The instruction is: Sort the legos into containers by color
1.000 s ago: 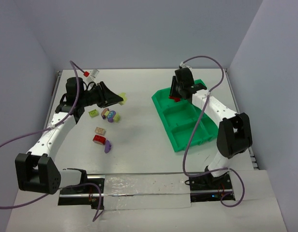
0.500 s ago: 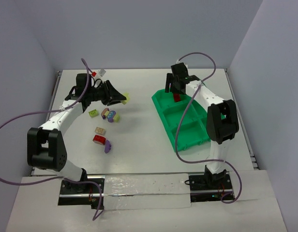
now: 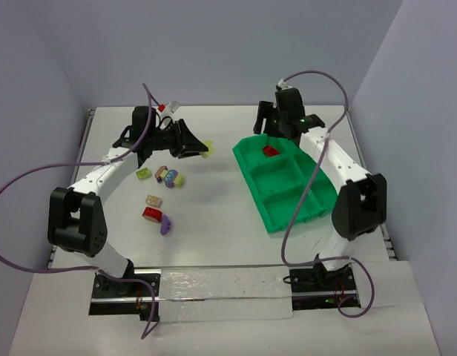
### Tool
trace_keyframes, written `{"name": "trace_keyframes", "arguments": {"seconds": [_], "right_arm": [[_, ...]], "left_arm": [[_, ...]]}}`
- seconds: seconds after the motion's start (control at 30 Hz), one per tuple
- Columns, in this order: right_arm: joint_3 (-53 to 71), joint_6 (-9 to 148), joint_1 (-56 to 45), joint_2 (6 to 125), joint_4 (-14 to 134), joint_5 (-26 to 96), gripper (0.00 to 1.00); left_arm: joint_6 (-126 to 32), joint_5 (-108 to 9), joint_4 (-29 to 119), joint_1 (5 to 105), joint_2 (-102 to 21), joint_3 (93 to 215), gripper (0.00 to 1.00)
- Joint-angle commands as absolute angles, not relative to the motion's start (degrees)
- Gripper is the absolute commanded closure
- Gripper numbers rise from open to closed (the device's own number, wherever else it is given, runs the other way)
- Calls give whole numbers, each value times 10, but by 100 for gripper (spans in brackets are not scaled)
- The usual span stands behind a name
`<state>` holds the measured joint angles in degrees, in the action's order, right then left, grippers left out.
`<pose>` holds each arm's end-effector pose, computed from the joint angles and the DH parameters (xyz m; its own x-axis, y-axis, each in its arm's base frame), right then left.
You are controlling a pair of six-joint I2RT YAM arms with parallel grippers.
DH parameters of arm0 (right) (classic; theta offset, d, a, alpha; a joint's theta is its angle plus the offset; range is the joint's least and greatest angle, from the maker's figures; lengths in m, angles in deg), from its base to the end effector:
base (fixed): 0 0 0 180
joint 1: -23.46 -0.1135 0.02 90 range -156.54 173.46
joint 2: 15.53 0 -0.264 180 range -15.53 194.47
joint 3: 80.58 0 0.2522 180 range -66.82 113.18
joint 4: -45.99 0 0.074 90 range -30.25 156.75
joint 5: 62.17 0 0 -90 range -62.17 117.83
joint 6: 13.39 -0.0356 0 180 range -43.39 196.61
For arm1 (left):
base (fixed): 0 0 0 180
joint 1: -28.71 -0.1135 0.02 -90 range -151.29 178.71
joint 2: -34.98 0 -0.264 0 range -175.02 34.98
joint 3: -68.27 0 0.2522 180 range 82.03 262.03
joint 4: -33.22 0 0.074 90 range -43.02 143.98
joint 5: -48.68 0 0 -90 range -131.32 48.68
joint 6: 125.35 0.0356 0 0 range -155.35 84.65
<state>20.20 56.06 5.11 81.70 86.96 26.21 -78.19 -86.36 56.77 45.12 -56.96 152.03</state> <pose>0.3724 0.1224 0.3244 -0.6430 0.1564 -0.7497 -0.0723 0.9622 0.2627 0.3410 -0.1267 0.2893 -0.8982 -0.2363 -0.3706 0.2267 0.4734 -0.8512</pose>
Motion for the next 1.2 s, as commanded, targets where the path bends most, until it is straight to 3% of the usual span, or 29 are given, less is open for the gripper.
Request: {"name": "trace_keyframes", "arguments": {"seconds": [0.0,0.17,0.3,0.57,0.77,0.97,1.17], "right_arm": [[150,539,34,724,831,383,22],[142,579,-9,698,830,544,20],[110,527,-23,660,773,644,20],[57,439,-22,661,639,789,23],[26,404,-21,654,574,825,25],[-20,291,-14,658,428,866,40],[-23,271,-15,664,397,874,41]], "left_arm": [[-793,-890,534,465,-536,1532,100],[-814,-950,458,466,-512,1497,100],[-916,-1022,263,465,-479,1425,100],[-954,-1031,206,465,-443,1401,100],[-960,-1031,203,465,-437,1409,100],[-964,-1034,198,465,-433,1409,100],[-965,-1036,199,465,-428,1402,100]]}}
